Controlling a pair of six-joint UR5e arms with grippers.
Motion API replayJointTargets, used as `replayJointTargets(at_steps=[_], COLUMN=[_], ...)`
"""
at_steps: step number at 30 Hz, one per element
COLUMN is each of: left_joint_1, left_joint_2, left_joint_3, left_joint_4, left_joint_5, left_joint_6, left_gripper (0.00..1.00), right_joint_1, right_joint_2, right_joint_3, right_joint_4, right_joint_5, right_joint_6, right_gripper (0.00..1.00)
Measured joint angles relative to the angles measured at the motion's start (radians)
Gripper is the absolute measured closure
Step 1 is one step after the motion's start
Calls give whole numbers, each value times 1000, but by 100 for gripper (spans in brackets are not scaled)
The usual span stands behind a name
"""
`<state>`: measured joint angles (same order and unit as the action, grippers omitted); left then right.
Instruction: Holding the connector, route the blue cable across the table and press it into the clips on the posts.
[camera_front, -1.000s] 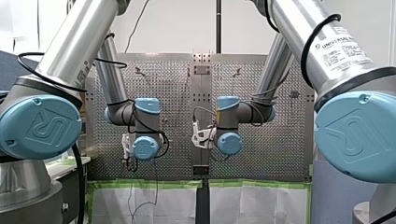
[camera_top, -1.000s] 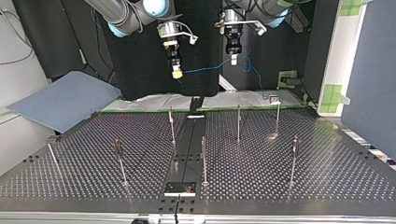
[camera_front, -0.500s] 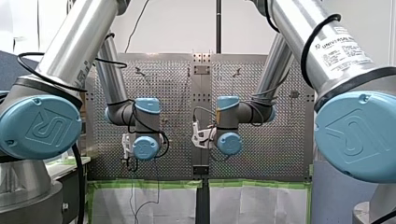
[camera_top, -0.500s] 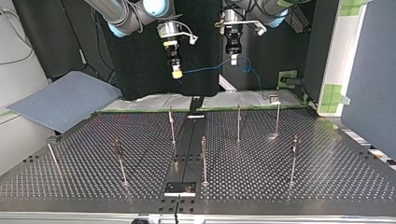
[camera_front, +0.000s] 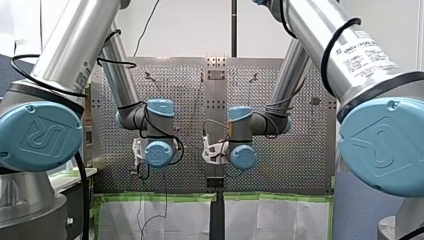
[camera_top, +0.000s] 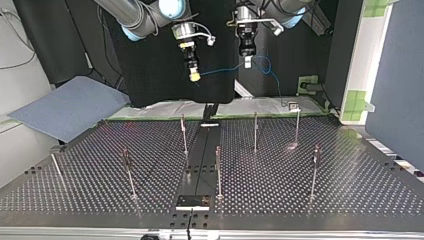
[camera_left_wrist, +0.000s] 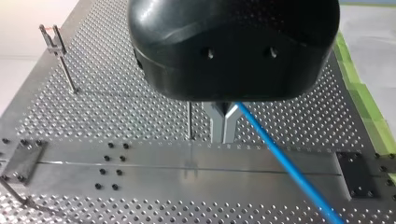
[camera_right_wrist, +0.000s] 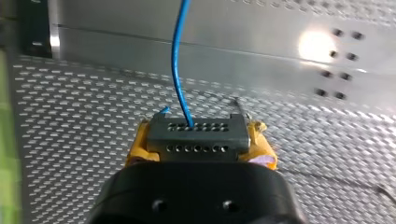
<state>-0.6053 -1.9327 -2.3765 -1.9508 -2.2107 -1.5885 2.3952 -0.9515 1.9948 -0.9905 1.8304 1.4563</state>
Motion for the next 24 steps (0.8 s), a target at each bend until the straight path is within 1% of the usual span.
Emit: replayJointTargets(at_steps=[2,5,8,10,19,22,24], left_joint_1=[-17,-28,-31,-31,-31,-32,-33], left_joint_2=[17,28,31,31,30,23,31], left_joint_3=[0,0,1,1,0,-5,-5], left_joint_4=[-21,-53,-74,-80,-84,-70,-63], left_joint_5=[-12,-18,-20,-20,-21,-24,-26], left_joint_6=[2,4,4,4,5,21,37], left_gripper=[100,100,100,100,100,100,100], right_joint_1=[2,3,3,3,4,15,24], right_joint_2=[21,42,49,51,51,40,27], right_joint_3=[-2,-2,-3,-3,-4,-15,-27], right_joint_4=[21,55,87,98,109,120,133], right_joint_5=[0,0,0,0,1,12,23], right_joint_6=[-1,-2,-2,-2,-3,-10,-10], right_gripper=[100,100,100,100,100,100,100])
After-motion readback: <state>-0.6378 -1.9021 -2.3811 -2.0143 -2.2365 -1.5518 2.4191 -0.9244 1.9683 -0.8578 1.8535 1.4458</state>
